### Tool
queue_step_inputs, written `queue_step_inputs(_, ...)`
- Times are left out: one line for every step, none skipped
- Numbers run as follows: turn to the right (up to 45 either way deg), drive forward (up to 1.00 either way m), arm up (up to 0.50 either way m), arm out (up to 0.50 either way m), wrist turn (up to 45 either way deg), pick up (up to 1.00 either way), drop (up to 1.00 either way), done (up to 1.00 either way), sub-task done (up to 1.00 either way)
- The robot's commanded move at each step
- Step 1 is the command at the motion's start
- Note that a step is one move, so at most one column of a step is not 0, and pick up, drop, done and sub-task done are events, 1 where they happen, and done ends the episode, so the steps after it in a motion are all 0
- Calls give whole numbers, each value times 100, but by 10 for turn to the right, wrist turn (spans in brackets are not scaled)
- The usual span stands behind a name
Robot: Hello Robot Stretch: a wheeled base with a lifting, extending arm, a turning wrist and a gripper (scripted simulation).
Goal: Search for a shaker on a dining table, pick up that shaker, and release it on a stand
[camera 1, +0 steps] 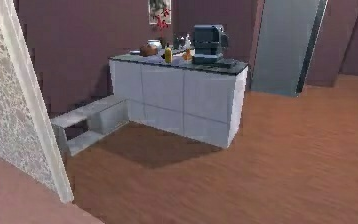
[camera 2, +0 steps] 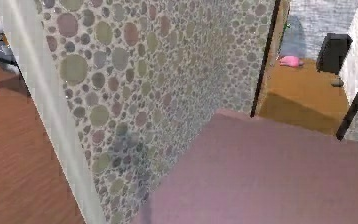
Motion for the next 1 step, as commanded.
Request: queue_step_inputs(0,30,0,0,0,0,0,0,0)
